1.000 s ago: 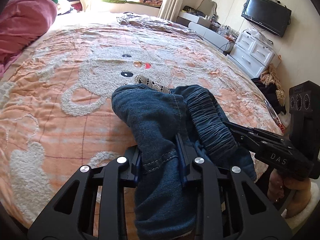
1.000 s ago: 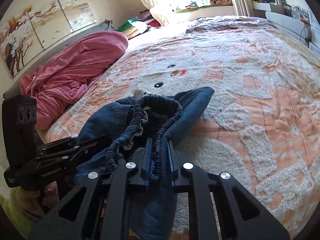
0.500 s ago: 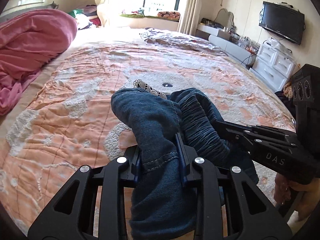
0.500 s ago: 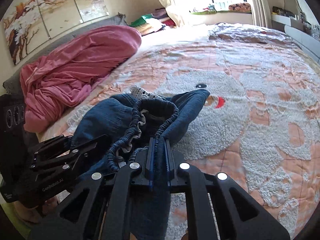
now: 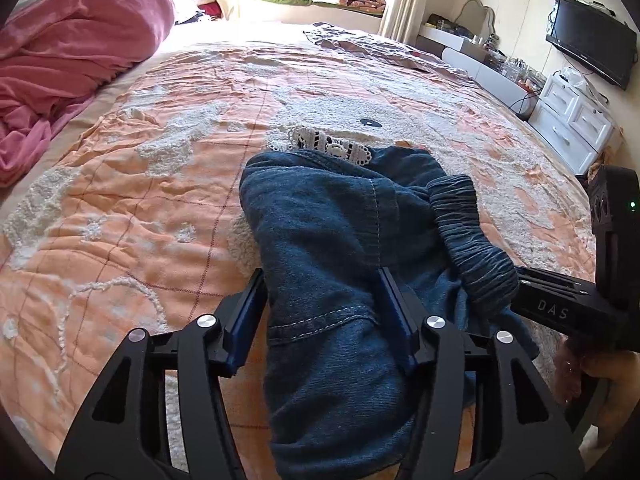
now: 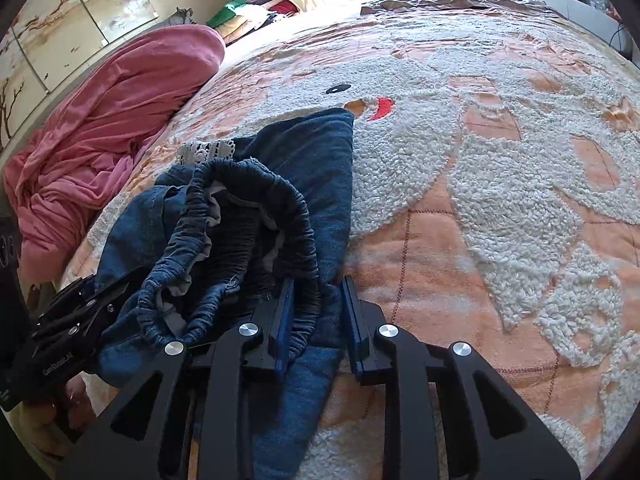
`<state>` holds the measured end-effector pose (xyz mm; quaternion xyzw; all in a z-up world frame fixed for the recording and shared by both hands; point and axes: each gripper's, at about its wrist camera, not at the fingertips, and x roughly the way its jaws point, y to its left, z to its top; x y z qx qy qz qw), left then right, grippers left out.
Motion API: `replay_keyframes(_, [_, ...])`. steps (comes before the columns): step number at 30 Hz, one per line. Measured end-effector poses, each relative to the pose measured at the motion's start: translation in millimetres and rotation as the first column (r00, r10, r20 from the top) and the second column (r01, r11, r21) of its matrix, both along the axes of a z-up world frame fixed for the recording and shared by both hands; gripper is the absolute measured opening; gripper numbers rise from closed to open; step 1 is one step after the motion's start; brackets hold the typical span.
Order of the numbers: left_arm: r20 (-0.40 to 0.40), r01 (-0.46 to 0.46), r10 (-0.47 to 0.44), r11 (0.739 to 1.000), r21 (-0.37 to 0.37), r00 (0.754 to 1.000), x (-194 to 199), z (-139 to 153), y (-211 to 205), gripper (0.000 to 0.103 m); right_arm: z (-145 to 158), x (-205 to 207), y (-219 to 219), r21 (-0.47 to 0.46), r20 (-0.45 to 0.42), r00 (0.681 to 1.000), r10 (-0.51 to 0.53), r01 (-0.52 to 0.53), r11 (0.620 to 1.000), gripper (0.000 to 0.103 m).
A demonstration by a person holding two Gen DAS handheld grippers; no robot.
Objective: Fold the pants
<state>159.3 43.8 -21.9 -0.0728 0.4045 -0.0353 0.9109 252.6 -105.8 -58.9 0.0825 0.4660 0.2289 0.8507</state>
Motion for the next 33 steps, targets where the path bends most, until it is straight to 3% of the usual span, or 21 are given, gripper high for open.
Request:
replay_keyframes(3, [-0.004,-0.010,0.010,1.000,-0.014,1.000,-1.1,-1.4,3.9,0.055,3.7,-1.8,1.9,-0.022,0.015,1.000,-0.007,0.007,1.000,0.027])
replay_keyframes(8, [0.009,-0.011,0.011,1.000,-0.007,1.000,-6.3,1.6,4.4,0.058,13.8,-11.3,-3.5,-0.051,0.055,0.998,-0.033,0.036,0.998,0.052])
replay_keyframes(15, [0.040,-0.010,0.011,1.000,-0.024,0.999,-19.4,14.8,4.3,0.068,32.8,-32.5,-17.2,-0.053,0.114,0.992,-0.045,0.051,0.997,0.067])
replay_keyframes(17, [0.057,-0.012,0.013,1.000,-0.021,0.998,-27.6,21.2,3.3,0.071,39.6,-40.5,-20.8,-0.035,0.129,0.991,-0.039,0.044,0.998,0.078])
replay_keyframes(25, [0.113,-0.020,0.019,1.000,0.005,0.993,-70.9,45.8,-1.6,0.093,71.8,-84.2,-28.6,-0.036,0.247,0.969,-0.012,0.022,0.999,0.093])
replay_keyframes(33, [0.094,-0.018,0.019,1.000,-0.004,0.995,-111.3,42.8,-8.8,0.093,80.1,-127.3,-42.3,-0.045,0.285,0.959,0.008,0.005,0.999,0.098])
